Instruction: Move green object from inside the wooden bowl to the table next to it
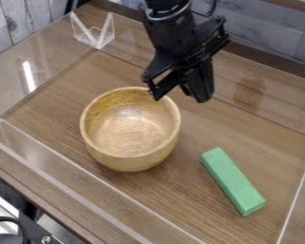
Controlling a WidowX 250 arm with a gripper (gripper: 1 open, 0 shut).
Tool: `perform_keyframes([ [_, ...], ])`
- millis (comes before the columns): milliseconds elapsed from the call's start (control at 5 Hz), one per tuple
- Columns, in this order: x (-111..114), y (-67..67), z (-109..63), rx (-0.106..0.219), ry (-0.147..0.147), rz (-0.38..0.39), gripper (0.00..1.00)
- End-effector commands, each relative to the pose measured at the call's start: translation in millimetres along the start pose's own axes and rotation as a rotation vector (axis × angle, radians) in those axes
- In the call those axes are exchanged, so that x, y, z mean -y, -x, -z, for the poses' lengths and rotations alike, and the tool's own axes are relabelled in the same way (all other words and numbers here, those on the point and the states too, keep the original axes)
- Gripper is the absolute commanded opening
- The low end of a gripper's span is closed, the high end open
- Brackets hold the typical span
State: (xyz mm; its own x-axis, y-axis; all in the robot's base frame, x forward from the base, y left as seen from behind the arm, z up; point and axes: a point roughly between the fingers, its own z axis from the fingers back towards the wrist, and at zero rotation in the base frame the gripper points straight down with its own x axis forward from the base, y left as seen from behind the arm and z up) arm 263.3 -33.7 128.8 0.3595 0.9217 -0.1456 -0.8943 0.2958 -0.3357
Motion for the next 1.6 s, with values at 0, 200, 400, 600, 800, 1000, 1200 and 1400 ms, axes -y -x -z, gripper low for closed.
perform_keyframes([
  [0, -5.1, 14.6, 1.7, 0.009, 0.016, 0.069, 1.00],
  [200, -12.9, 40.6, 23.1, -0.006, -0.009, 0.142, 1.00],
  [400, -6.4, 61.5, 39.0, -0.002, -0.018, 0.148, 1.00],
  [600, 0.5, 78.4, 53.2, 0.016, -0.025, 0.131, 1.00],
  [800, 3.2, 77.6, 67.9, 0.047, -0.030, 0.130, 1.00],
  [1000, 2.7, 68.7, 76.4, 0.075, -0.044, 0.159, 1.00],
  [1200, -3.0, 64.1, 78.7, 0.107, -0.056, 0.170, 1.00],
  [1400, -8.7, 64.2, 78.4, 0.130, -0.080, 0.181, 1.00],
])
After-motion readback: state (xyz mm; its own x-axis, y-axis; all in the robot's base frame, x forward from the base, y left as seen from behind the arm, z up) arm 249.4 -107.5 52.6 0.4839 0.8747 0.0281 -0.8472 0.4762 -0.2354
